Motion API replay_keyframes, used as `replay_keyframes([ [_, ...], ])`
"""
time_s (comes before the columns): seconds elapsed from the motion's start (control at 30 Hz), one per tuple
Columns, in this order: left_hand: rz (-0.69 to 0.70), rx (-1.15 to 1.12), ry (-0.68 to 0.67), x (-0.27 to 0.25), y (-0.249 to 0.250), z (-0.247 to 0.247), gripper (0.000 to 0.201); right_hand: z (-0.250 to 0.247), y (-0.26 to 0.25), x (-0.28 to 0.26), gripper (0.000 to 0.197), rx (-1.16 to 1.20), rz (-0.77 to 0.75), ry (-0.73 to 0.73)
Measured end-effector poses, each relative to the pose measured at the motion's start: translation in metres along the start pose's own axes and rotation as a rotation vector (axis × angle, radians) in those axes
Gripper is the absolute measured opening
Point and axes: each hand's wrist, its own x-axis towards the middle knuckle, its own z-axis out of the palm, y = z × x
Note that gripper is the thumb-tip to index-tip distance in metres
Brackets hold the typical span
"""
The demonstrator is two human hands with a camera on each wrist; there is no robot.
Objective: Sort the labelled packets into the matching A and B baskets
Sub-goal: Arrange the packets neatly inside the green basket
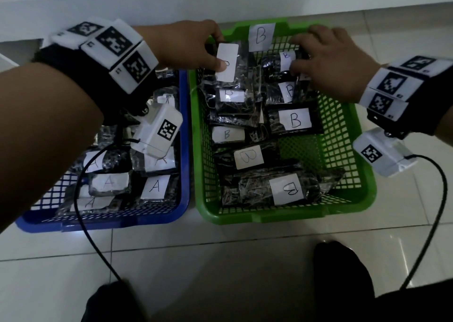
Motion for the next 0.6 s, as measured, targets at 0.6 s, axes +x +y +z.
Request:
replay_keyframes([
  [0.6,0.039,-0.515,-0.089,-0.010,0.007,-0.022,0.009,-0.001,-0.034,0.000,0.031,0.497,0.086,-0.384],
])
